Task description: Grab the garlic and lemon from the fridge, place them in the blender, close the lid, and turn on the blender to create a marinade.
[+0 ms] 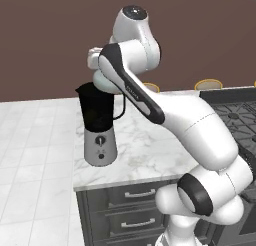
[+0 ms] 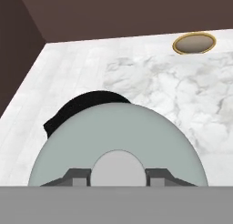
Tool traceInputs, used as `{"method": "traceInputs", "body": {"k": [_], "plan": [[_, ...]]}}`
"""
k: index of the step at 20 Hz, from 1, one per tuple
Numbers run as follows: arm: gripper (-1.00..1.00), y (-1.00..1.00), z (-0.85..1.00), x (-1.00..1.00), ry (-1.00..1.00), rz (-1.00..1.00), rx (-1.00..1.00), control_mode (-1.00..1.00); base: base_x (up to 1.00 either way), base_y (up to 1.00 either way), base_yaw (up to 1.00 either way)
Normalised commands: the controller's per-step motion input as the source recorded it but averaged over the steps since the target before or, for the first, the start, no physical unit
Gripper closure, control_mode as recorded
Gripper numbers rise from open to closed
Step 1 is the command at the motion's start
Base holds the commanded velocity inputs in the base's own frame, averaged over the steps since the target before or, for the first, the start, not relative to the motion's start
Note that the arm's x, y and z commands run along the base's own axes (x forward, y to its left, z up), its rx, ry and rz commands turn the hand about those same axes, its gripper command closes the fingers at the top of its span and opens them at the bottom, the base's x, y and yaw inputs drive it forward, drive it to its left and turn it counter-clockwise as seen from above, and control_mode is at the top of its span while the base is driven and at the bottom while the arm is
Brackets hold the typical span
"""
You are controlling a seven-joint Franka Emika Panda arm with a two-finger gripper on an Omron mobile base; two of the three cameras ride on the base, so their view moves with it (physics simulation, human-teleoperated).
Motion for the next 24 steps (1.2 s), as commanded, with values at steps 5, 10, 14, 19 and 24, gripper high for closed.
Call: {"method": "traceInputs", "body": {"k": [5,10,14,19,24], "plan": [[1.00,0.29,-0.03,0.23,0.08,0.00,-0.09,-1.00,0.00,0.00,0.00],[1.00,0.34,-0.10,0.09,0.03,0.00,-0.08,-1.00,0.00,0.00,0.00],[1.00,0.23,-0.18,0.02,0.01,0.00,-0.06,-1.00,0.00,0.00,0.00],[1.00,0.06,-0.12,0.19,0.00,0.00,-0.02,-1.00,0.00,0.00,0.00],[1.00,0.00,0.00,0.37,0.00,0.00,0.00,-1.00,0.00,0.00,0.00]]}}
